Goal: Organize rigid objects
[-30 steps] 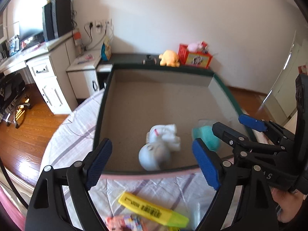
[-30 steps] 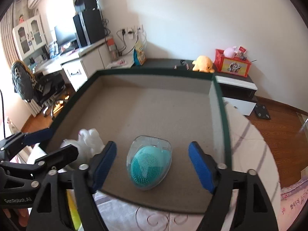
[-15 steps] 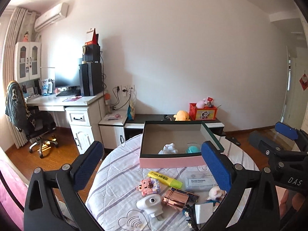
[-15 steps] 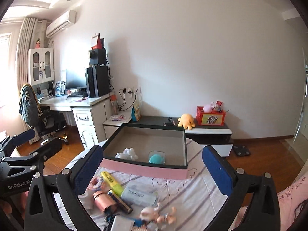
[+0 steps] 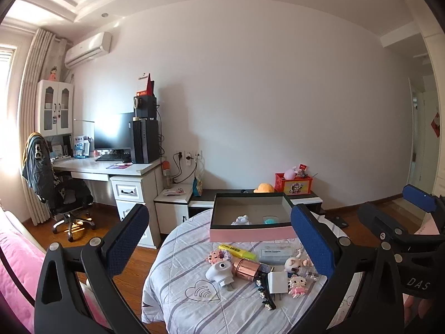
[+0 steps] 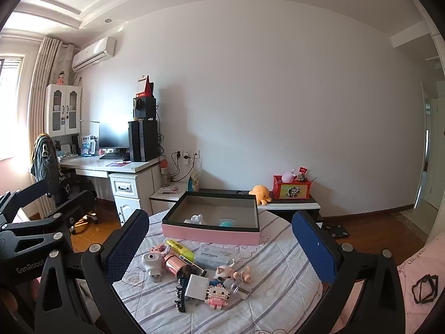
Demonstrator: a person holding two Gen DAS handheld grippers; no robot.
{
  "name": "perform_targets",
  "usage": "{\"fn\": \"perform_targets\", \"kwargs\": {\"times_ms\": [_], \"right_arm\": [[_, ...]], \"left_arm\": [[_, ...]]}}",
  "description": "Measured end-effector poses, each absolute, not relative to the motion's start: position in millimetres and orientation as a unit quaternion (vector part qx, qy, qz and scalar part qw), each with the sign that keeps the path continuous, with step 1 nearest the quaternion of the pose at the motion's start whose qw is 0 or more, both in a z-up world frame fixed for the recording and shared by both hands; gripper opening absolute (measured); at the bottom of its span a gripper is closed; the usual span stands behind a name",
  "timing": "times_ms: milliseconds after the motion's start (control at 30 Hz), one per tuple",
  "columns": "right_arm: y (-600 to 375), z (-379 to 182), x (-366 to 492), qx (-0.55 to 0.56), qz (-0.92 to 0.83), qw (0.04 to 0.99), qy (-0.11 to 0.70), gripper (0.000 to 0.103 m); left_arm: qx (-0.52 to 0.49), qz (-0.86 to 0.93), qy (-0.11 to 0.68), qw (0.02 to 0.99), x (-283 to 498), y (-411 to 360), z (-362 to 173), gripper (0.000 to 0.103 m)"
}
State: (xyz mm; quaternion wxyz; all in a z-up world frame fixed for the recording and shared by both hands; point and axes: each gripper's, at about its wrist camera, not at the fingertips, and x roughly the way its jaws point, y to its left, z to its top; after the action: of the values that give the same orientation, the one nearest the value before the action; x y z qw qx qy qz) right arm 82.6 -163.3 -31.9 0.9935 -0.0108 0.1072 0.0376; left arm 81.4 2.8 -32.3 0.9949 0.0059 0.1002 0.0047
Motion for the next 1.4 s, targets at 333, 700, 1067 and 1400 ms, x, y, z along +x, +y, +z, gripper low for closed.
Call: {"fn": "perform_targets", "kwargs": {"times_ms": [333,700,1067,1400], "right_arm": [[-160.3,-19.2,52.2,-0.014,0.032,0.996,0.084,0.103],[-159.6,-23.6,55.7,-0.013,0.032,0.995,0.094,0.103],[-156.2,-26.5,60.7,-0.013,0.035,0.994,0.101,0.103],[-152.0,-42.5,77.5,-0.016,0.04,0.991,0.127,0.103]], "left_arm": [[0.01,0.016,0.077,0.997,59.0,2.0,-24.1,0.103],[0.008,0.016,0.088,0.996,62.2,2.4,-31.2,0.103],[0.005,0.022,0.092,0.996,65.2,4.6,-38.5,0.103],[-0.003,0.018,0.124,0.992,89.3,11.5,-61.7,0.103]]}}
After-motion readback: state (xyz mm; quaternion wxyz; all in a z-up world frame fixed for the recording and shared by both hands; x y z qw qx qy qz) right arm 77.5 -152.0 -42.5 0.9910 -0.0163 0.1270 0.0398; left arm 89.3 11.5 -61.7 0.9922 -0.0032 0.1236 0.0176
